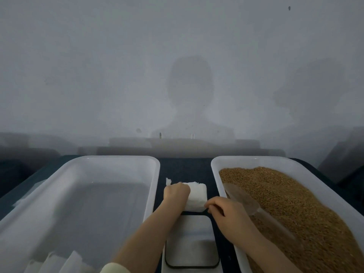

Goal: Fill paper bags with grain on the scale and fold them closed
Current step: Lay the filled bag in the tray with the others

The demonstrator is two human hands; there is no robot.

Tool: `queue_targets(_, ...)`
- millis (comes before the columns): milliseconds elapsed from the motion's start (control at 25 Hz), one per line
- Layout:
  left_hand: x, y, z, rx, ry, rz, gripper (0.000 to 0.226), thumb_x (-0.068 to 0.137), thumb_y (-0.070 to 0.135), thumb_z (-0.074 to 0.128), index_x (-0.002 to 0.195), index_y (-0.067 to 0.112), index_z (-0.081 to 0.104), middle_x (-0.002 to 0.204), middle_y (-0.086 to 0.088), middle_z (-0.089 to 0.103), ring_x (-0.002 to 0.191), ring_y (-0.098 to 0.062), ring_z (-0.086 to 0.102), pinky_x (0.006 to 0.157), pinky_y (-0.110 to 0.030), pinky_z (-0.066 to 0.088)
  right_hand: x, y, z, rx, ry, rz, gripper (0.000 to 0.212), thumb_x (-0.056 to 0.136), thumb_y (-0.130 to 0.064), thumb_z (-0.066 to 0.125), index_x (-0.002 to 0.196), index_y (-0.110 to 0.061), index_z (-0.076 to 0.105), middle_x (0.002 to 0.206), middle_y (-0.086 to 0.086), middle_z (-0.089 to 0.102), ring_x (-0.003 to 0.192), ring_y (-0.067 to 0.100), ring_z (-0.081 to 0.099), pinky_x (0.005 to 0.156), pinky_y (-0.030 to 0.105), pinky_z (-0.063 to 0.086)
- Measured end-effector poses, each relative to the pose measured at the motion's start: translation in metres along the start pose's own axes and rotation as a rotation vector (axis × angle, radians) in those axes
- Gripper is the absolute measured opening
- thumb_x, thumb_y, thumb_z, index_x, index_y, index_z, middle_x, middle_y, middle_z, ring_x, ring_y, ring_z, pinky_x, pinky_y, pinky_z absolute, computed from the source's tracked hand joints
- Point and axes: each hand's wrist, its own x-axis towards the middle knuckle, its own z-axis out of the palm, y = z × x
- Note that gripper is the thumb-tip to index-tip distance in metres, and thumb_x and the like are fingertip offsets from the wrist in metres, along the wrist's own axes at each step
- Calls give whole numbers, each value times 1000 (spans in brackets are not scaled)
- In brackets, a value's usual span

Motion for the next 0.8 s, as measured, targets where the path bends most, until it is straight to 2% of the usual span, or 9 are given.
queue_targets(160,-2,2,-5,-62,-93,-12,33,89,7,61,121,9,54,125,-7,54,112,-25,56,86,-31,43,1,1,2,-26,-32,-1,19,97,-21,48,105,-25,65,92,-17,61,82,-6,54,70,6,41)
queue_targets(240,-5,1,-7,-96,-53,-36,32,90,6,60,121,9,54,124,-7,55,110,-25,57,83,-29,42,1,2,2,-32,-39,0,19,97,-22,49,105,-26,65,93,-15,63,83,-5,55,71,7,41)
queue_targets(320,-10,-4,-13,-136,68,-71,19,89,2,58,107,8,58,106,-6,60,97,-22,61,74,-28,42,1,3,3,-36,-41,-2,19,97,-22,49,105,-26,65,96,-14,64,83,-5,55,71,7,41)
queue_targets(360,-14,-8,-19,-150,136,-95,9,89,-1,56,91,8,56,90,-4,59,85,-19,61,70,-27,43,2,3,3,-39,-41,-5,19,97,-22,49,106,-26,65,96,-14,64,83,-6,54,70,6,40)
queue_targets(400,-16,-11,-23,-179,192,-129,18,88,-3,54,76,10,49,77,-2,54,73,-17,57,67,-26,45,2,3,3,-43,-41,-9,19,97,-23,49,106,-26,65,96,-14,64,82,-7,53,70,6,40)
queue_targets(440,-19,-14,-27,-203,227,-141,27,89,-4,53,69,11,42,70,-1,49,67,-16,53,66,-25,46,2,4,3,-49,-43,-15,19,97,-23,48,106,-26,65,96,-15,63,81,-8,52,69,5,39)
queue_targets(520,-24,-20,-32,-299,286,-148,23,92,-1,48,73,10,44,77,-4,57,70,-19,56,63,-25,46,1,4,3,-48,-40,-20,19,97,-23,49,106,-26,65,96,-15,62,76,-10,51,68,4,39)
queue_targets(680,-43,-32,-42,-796,411,-151,22,95,13,46,79,3,57,74,-10,57,62,-17,51,61,-29,47,-1,1,1,-11,24,-7,19,96,-19,51,107,-23,66,96,-16,62,72,-13,50,67,4,39)
queue_targets(800,-80,-31,-39,-1257,189,-147,15,94,19,53,95,6,62,87,-9,68,70,-18,69,67,-29,59,-6,-6,-2,38,75,-49,20,93,-17,56,110,-25,64,96,-20,59,77,-9,53,71,4,41)
